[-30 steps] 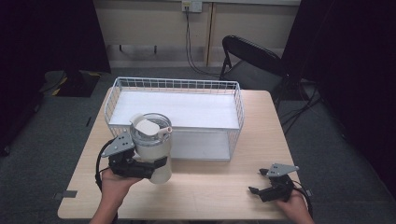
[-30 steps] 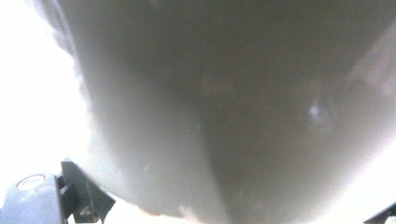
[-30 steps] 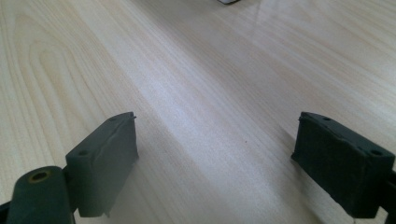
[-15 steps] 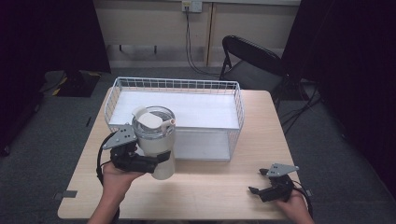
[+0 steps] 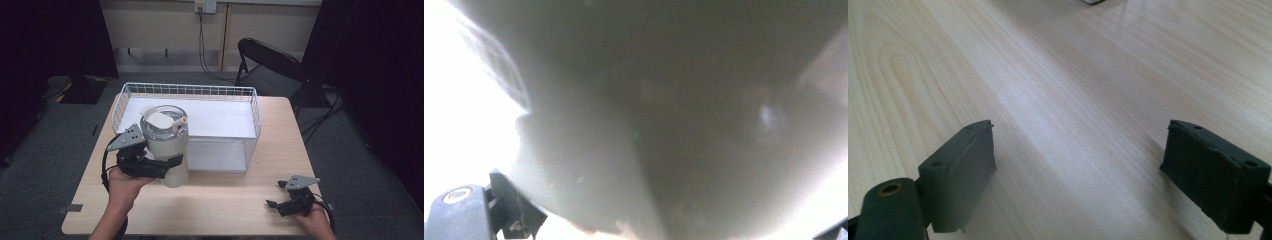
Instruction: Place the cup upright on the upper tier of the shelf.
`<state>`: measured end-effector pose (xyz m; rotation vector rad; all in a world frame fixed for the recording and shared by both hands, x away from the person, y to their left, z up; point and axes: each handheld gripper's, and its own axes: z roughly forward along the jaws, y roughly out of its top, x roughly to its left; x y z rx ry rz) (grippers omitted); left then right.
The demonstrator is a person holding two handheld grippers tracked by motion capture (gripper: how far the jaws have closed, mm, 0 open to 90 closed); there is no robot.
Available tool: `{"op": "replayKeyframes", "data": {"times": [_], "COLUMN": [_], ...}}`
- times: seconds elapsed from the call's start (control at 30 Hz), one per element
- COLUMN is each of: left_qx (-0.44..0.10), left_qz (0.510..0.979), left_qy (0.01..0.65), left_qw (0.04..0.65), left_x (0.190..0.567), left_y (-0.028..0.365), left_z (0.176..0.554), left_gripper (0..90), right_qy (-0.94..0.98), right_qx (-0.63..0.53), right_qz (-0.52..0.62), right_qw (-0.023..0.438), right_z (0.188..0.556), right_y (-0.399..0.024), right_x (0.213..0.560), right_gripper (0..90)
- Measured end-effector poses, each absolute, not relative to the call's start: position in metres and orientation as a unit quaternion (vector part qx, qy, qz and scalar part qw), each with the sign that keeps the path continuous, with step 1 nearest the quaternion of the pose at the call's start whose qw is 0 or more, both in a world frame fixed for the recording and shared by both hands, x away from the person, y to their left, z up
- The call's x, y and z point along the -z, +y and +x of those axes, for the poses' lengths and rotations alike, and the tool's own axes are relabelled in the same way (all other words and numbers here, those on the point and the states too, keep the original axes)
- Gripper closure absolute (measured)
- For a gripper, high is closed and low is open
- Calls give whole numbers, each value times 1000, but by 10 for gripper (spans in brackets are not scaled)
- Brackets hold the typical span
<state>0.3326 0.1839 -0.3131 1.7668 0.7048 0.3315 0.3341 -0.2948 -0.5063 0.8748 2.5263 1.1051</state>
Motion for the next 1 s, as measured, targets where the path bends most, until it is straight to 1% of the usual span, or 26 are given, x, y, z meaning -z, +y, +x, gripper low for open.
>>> {"op": "replayKeyframes", "data": {"times": [0.53,1.0], "left_qx": [-135,-136], "left_qz": [758,758], "left_qy": [299,297], "left_qw": [564,565], "left_x": [280,258], "left_y": [181,177], "left_z": [341,349], "left_gripper": [101,101], "right_qy": [867,867], "right_qx": [-379,-379], "right_qz": [300,300], "right_qw": [124,124], "right_z": [334,334], "right_y": [-295,-295], "right_x": [506,506], "right_gripper": [127,127]}}
